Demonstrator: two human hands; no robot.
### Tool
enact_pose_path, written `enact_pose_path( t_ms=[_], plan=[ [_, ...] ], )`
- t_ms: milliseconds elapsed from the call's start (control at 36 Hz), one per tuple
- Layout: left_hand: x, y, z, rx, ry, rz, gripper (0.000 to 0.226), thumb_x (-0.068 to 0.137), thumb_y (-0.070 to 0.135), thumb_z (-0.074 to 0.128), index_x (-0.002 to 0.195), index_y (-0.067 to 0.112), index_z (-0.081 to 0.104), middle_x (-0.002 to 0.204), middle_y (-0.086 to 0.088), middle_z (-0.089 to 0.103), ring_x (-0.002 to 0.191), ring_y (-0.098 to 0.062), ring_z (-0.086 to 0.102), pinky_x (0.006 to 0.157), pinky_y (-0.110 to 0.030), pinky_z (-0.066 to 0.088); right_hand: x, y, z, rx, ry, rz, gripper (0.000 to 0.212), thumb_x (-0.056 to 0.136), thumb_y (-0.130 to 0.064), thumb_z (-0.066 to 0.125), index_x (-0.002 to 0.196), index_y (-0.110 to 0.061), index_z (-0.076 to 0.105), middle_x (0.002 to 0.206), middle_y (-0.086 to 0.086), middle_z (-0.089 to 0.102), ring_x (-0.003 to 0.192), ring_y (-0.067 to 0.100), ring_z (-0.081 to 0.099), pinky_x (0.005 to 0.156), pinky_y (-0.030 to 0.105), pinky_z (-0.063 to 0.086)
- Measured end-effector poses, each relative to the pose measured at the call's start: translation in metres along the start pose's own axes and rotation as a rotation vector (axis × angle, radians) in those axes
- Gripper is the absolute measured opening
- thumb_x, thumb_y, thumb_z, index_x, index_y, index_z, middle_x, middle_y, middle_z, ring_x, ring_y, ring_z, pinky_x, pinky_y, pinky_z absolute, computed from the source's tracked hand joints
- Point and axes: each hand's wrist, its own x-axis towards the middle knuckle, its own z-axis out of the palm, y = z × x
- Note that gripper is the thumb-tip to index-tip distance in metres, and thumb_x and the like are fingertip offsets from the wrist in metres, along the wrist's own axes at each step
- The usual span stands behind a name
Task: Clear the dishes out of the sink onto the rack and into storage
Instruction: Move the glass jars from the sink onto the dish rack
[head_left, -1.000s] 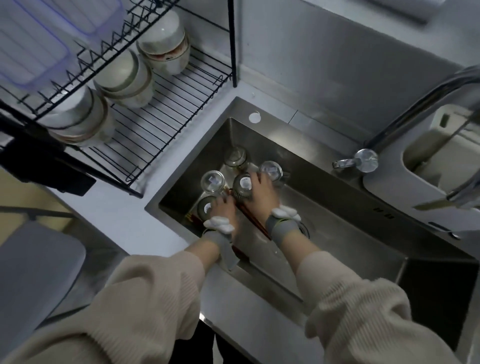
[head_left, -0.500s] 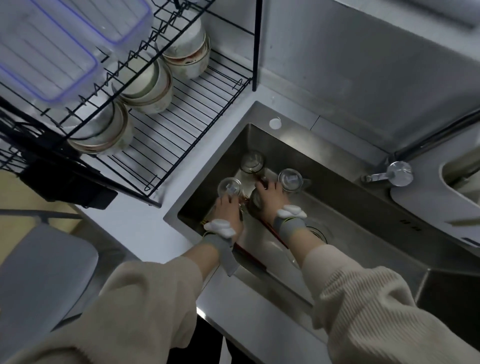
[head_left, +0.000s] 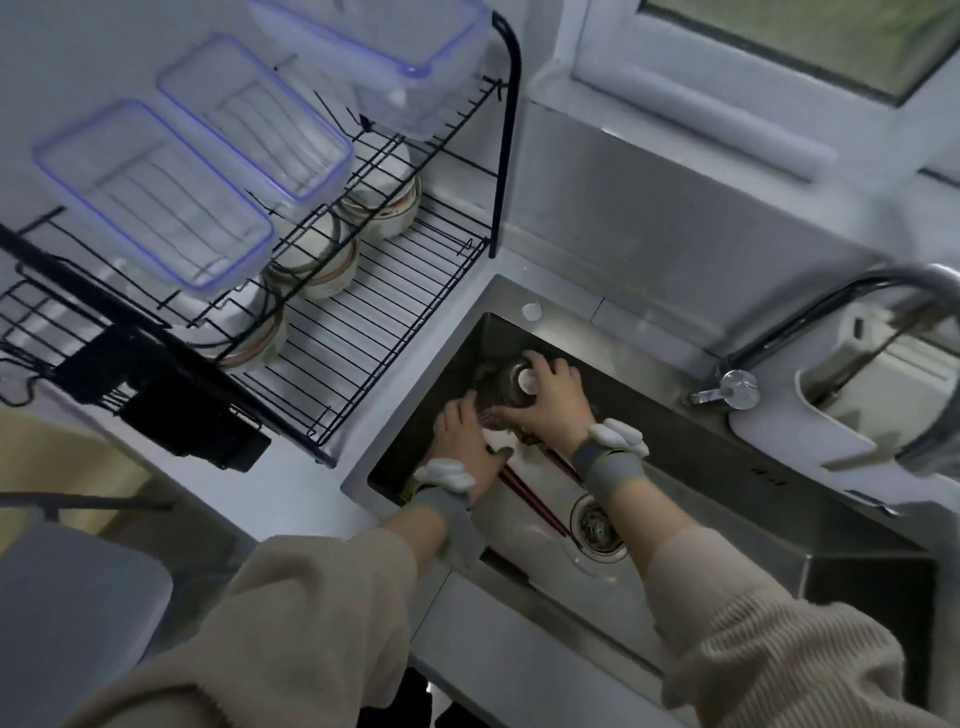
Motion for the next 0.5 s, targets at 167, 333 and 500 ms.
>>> enact_pose_path(
  t_ms=[167,333,500],
  plan=[
    [0.001,0.012,-0.026,-0.098,0.212,0.019,0.092,0.078,0.046,0.073,0.148,0.009,0.026,0.142,-0.012,0.037,0.13,-0.027,0.037,0.106,-0.035,0.034,-0.006,-0.036,-0.02,0.065,0.062,-0.193,0.095,0.063,-0.05,0.084,0.143,-0.028,0.038,0.12,0.007,0.044,0.119,0.025,0.034,0.105,0.035,0.034],
    [0.002,0.012,-0.055,-0.217,0.478,-0.046,0.075,0.088,0.038,0.065,0.147,0.008,0.031,0.142,-0.014,0.04,0.131,-0.029,0.039,0.104,-0.036,0.037,-0.002,-0.089,-0.031,0.044,0.13,-0.364,0.088,0.068,-0.051,0.08,0.144,-0.031,0.039,0.119,0.006,0.043,0.116,0.021,0.032,0.095,0.024,0.023],
    [-0.004,0.002,-0.082,-0.183,0.565,-0.115,0.074,0.087,0.025,0.062,0.149,0.001,0.028,0.144,-0.018,0.04,0.133,-0.032,0.038,0.107,-0.038,0.033,0.006,-0.147,-0.027,0.042,0.254,-0.492,0.084,0.067,-0.039,0.082,0.141,-0.022,0.044,0.121,0.01,0.044,0.117,0.026,0.034,0.099,0.03,0.031]
  ],
)
